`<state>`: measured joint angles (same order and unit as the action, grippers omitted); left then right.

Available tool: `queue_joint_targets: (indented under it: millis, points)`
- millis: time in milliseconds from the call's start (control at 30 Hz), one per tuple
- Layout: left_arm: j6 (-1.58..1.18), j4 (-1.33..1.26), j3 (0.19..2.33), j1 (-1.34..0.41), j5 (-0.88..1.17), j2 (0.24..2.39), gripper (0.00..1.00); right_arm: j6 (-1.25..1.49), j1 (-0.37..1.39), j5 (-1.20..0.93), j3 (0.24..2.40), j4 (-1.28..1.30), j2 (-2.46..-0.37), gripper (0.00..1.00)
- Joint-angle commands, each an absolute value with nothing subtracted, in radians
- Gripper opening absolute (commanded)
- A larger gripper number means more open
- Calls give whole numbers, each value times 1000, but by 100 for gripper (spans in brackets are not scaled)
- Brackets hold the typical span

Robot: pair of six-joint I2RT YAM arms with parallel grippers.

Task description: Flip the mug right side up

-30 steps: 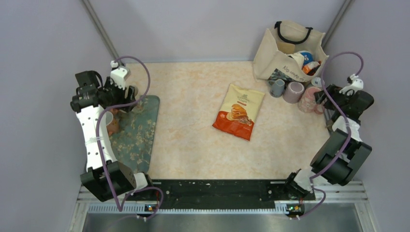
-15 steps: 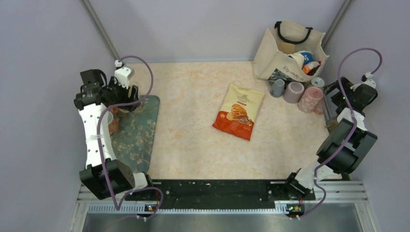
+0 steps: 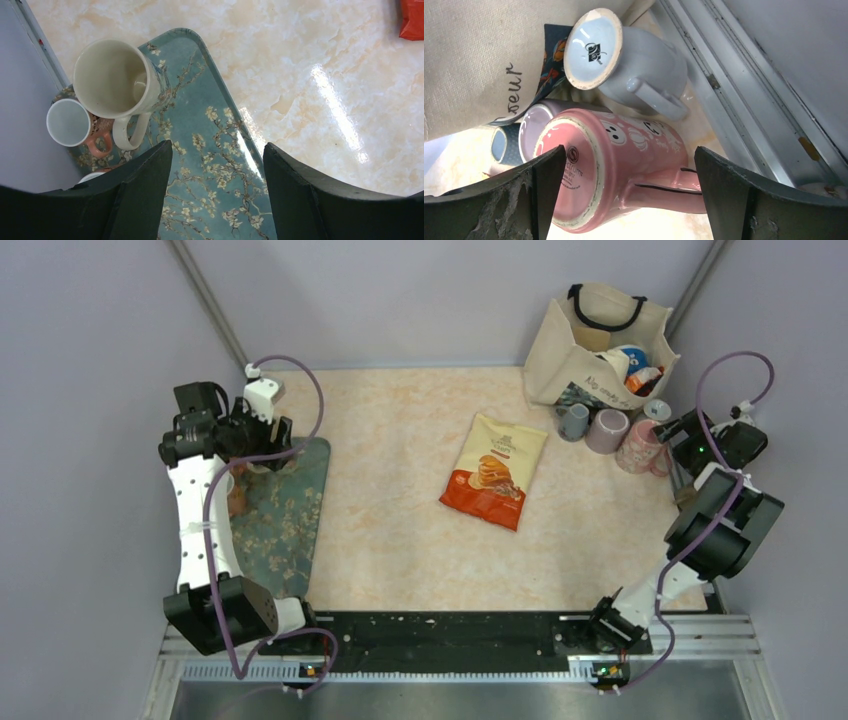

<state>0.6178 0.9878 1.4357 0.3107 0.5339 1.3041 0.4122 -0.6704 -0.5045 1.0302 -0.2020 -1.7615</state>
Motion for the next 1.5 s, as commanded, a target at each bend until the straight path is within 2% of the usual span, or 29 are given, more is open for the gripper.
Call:
queue_joint_targets:
  millis: [0, 100, 333, 467, 667, 800, 900, 1000, 1100, 1467]
  points:
    - [604, 963, 1456, 302, 540, 1260, 72, 379, -673, -617, 1027, -239, -1746, 98]
    - [602, 962, 1455, 301, 541, 1255, 72, 397, -673, -674, 965, -283, -1703, 96]
    - [591, 949, 1460, 294, 560, 1258, 72, 516, -666, -668, 660, -509, -1494, 96]
    - [602, 956, 1469, 286, 552, 1256, 72, 454, -646, -623, 573, -440, -1351, 96]
    - [606, 957, 1467, 281, 568, 1245, 72, 281, -517, -384, 529, -285, -1162, 96]
    - [617, 964, 1461, 281, 574, 1229, 72, 244, -500, -358, 562, -182, -1161, 95]
    - [637, 976, 1457, 280, 574, 1216, 72, 200, -505, -206, 617, -89, -1169, 97]
    - [664, 979, 1445, 281, 568, 1198, 72, 139, -513, -129, 623, -106, -1161, 97]
    - [681, 975, 1433, 281, 570, 1190, 72, 76, -513, -148, 607, -118, -1153, 97]
    - [691, 965, 1448, 281, 589, 1221, 72, -87, -506, -194, 569, -113, -1247, 79]
